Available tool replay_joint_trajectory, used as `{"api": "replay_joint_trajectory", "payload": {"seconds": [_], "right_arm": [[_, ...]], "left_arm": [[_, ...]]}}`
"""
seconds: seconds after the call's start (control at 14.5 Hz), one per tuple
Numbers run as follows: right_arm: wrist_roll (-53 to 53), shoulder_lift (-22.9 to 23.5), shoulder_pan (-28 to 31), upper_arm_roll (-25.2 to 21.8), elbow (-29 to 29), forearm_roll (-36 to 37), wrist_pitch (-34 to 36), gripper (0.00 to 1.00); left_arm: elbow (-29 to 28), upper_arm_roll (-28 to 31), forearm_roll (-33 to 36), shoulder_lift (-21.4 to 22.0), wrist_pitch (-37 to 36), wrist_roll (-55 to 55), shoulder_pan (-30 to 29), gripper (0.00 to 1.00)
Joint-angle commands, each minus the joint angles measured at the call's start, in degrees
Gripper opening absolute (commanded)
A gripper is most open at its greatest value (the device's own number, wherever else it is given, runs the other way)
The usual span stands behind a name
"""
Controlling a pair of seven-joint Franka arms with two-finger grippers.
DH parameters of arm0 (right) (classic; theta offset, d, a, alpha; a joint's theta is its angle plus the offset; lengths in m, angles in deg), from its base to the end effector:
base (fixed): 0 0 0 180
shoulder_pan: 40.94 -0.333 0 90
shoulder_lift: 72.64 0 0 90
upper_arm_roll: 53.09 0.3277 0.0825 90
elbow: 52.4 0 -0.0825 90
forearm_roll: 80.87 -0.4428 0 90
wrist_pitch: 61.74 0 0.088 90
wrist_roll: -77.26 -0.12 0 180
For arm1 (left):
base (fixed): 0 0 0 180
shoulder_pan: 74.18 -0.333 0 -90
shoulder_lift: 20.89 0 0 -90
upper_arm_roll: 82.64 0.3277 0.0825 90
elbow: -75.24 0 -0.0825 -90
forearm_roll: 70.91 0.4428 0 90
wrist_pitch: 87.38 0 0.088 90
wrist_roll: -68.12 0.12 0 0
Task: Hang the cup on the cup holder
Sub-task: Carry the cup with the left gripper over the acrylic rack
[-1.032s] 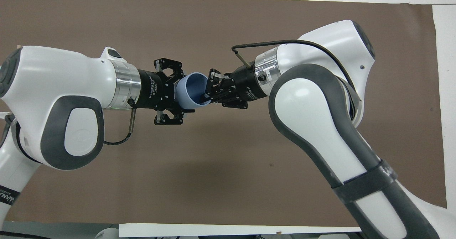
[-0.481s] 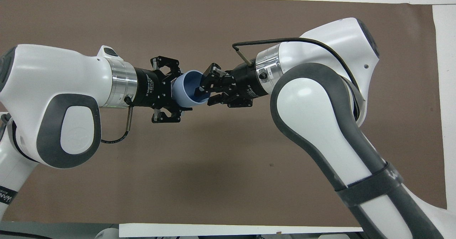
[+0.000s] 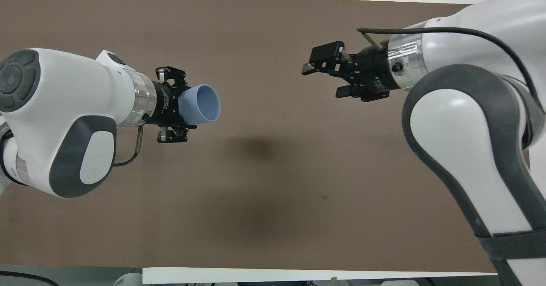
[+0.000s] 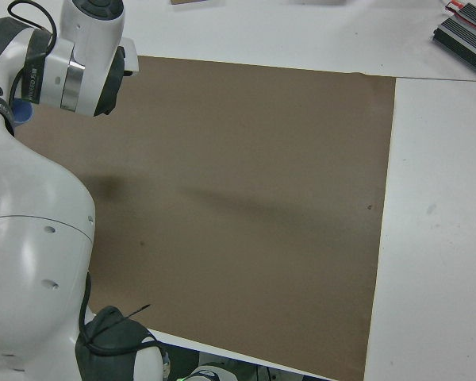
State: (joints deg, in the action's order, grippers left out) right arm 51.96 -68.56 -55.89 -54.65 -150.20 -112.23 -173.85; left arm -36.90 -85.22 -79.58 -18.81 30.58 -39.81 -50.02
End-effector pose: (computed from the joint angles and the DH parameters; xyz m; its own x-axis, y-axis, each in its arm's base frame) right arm 0.6385 0.1942 0.5522 0.9366 -0.3343 -0.1046 -0.3390 -0.7893 -0.5120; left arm 0.5480 -0.2873 0.4830 0.0978 0.9799 -0.1740 0.9930 -0.0843 0.0830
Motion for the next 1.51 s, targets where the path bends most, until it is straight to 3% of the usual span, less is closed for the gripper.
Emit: {"api": "replay_joint_trajectory", "payload": {"seconds": [0.0,0.14,0.48,0.62,0.76,0.83,1.03,1.17,1.44], "right_arm": [[1.9,-2.6,2.6,0.4,-0.1,10.1,-0.3,0.99],[4.5,-4.0,5.4,0.6,3.4,23.6,6.2,0.99],[13.8,-3.6,8.4,-1.6,15.9,35.2,30.2,0.99],[18.2,-2.9,9.2,-1.7,16.2,36.3,33.4,0.99],[19.0,-3.7,11.9,-1.2,11.3,33.5,31.9,0.99],[19.0,-3.4,12.8,-1.0,11.7,31.7,32.7,0.99],[19.8,-3.4,16.7,2.9,11.5,31.7,32.9,0.99],[19.9,-3.7,16.2,2.9,11.1,31.6,33.2,0.99],[19.8,-6.4,15.3,2.3,7.8,31.7,33.9,0.99]], "left_arm": [[1.8,0.0,13.6,-0.1,-5.8,-1.7,-2.4,0.41],[4.3,0.0,25.9,-2.3,-8.5,-3.0,-3.6,0.41],[8.2,2.5,55.4,-9.3,-13.2,-7.6,-3.7,0.41],[8.2,4.0,64.7,-11.4,-14.7,-7.6,-3.7,0.41],[8.1,4.0,72.7,-12.0,-15.5,-7.6,-5.1,0.41],[7.8,4.0,77.2,-12.7,-15.6,-7.6,-5.5,0.41],[8.0,4.0,84.9,-16.1,-15.9,-7.6,-5.6,0.41],[8.2,4.0,88.0,-19.3,-17.9,-7.6,-5.5,0.41],[7.2,3.9,89.2,-20.4,-21.8,-7.6,-5.4,0.41]]}}
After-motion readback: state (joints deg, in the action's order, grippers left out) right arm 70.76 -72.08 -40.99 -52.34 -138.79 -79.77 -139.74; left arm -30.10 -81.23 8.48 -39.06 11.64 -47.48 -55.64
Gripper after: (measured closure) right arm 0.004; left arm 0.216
